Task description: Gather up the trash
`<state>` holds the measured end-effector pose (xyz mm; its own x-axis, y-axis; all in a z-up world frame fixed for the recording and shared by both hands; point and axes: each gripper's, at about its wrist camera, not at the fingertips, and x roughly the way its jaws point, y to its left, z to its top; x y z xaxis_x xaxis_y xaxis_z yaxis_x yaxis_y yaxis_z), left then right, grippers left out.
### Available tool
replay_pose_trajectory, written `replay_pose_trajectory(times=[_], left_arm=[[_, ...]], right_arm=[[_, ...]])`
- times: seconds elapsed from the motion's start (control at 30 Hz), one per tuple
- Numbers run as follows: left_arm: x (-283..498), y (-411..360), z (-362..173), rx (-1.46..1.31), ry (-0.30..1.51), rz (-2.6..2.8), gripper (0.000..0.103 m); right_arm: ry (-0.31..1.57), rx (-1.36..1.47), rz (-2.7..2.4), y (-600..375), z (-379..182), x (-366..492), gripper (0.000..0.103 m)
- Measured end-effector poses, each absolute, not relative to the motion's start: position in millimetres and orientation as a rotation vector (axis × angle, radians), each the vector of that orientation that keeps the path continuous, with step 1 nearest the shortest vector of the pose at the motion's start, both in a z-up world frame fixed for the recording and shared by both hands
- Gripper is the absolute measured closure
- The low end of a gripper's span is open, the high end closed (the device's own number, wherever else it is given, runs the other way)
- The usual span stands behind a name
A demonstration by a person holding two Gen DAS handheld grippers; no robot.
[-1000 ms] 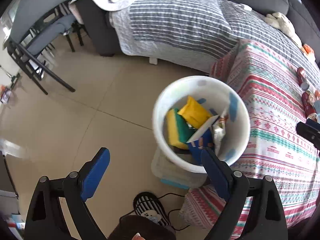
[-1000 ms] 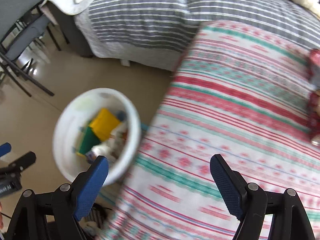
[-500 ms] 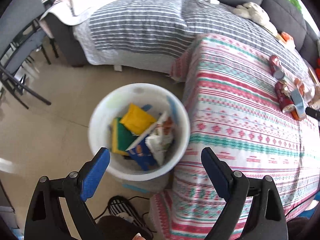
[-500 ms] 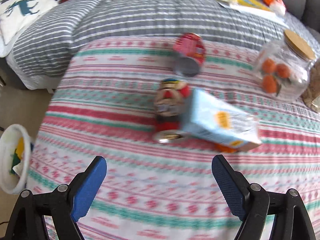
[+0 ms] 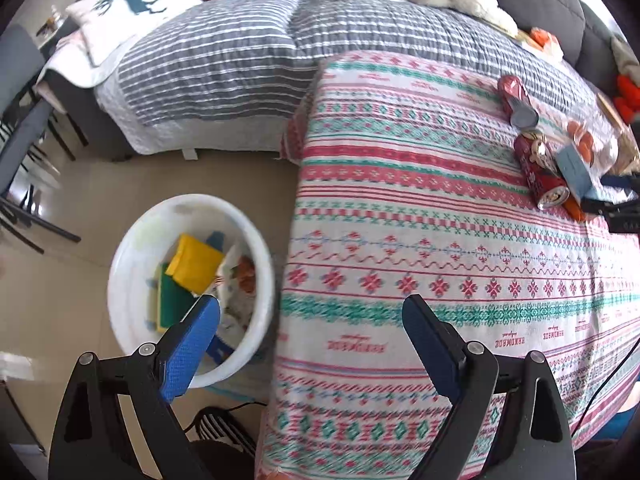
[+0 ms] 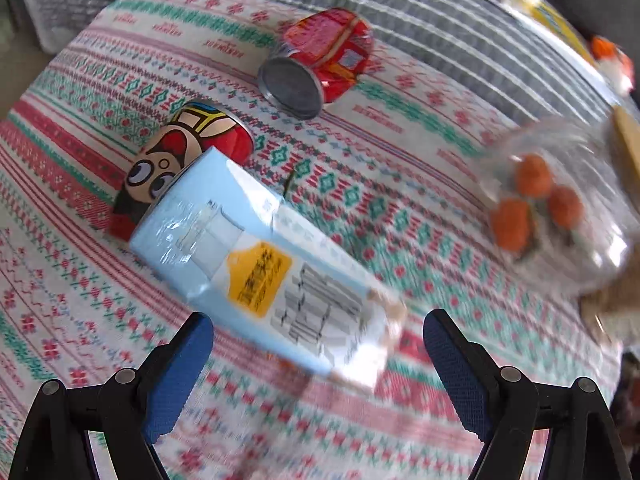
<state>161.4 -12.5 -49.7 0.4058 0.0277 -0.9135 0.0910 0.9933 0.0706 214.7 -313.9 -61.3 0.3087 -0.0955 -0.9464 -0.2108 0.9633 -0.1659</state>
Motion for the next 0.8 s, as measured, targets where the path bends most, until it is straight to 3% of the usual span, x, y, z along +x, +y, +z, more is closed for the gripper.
replay_pose_trajectory(times=[0.27, 0.5, 0.53, 0.57, 0.8], left_arm=[[165, -53, -56, 0.159, 1.117, -0.089, 0.009], [186, -118, -61, 0.193, 1.136, -0.211, 0.009], [191, -129, -61, 0.189, 1.147, -0.232, 0.009], [195, -143, -59, 0.176, 1.156, -0.259, 0.009], [218, -208, -43, 0.126, 1.152, -0.337, 0.009]], right_arm=[[1.205, -0.223, 0.145, -326, -65, 215, 0.035], [1.253, -0.024, 0.077, -357, -39, 172, 0.045], [1.255, 0.011, 0.06, -361, -36, 169, 0.056], [1.253, 0.048, 0.054, -365, -32, 162, 0.102], [1.218, 0.35, -0.034, -412, -26, 108, 0.098]])
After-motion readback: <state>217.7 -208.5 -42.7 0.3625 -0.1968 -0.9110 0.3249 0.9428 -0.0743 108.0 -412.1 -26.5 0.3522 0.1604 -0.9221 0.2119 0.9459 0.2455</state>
